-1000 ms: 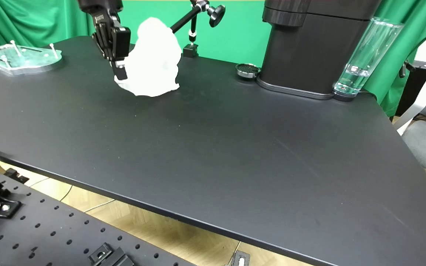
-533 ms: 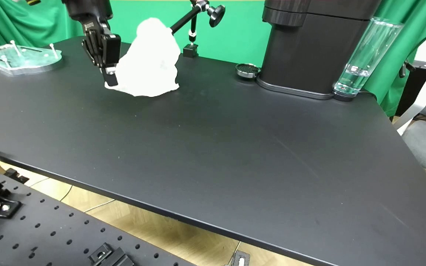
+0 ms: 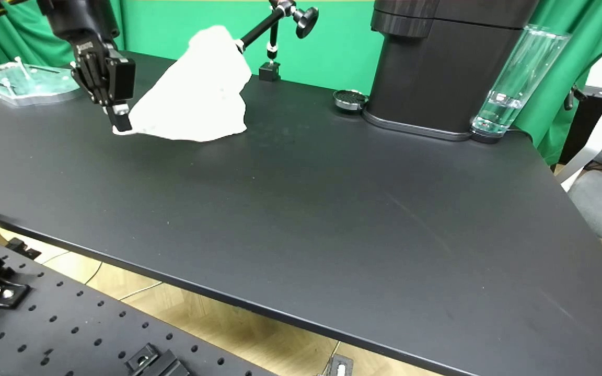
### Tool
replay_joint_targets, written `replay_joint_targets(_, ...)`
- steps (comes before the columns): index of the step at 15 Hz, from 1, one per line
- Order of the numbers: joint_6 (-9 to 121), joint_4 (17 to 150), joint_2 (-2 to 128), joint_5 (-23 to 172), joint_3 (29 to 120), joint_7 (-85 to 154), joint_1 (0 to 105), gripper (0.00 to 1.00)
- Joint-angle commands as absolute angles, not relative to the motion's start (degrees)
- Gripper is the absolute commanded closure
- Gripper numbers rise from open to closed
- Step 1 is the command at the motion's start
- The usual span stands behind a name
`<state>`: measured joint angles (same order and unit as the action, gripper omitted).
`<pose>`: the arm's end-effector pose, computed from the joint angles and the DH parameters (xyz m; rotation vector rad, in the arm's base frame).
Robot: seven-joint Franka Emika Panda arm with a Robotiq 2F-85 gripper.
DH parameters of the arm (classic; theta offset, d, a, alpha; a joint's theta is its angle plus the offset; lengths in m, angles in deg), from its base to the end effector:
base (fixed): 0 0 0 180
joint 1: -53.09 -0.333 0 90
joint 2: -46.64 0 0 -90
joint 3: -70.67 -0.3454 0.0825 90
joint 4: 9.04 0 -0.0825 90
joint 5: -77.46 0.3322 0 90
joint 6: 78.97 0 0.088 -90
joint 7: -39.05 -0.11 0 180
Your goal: Unhang the cloth from the stand
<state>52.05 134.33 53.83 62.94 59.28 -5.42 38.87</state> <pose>0.3696 0.1708 0.2848 2.8194 -0.1797 -0.2785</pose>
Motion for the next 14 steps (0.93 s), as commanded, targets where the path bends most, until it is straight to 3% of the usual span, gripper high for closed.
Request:
replay_joint_targets(1, 52.52, 135.48, 52.27, 63.89, 58.06, -2.62, 37.29, 1.00)
replay_joint_targets(9, 53.34, 136.16, 50.41, 70.23, 53.27, 10.03, 34.10, 1.00)
replay_joint_targets(14, 53.59, 135.28, 49.81, 68.07, 54.86, 7.48, 34.70, 1.00)
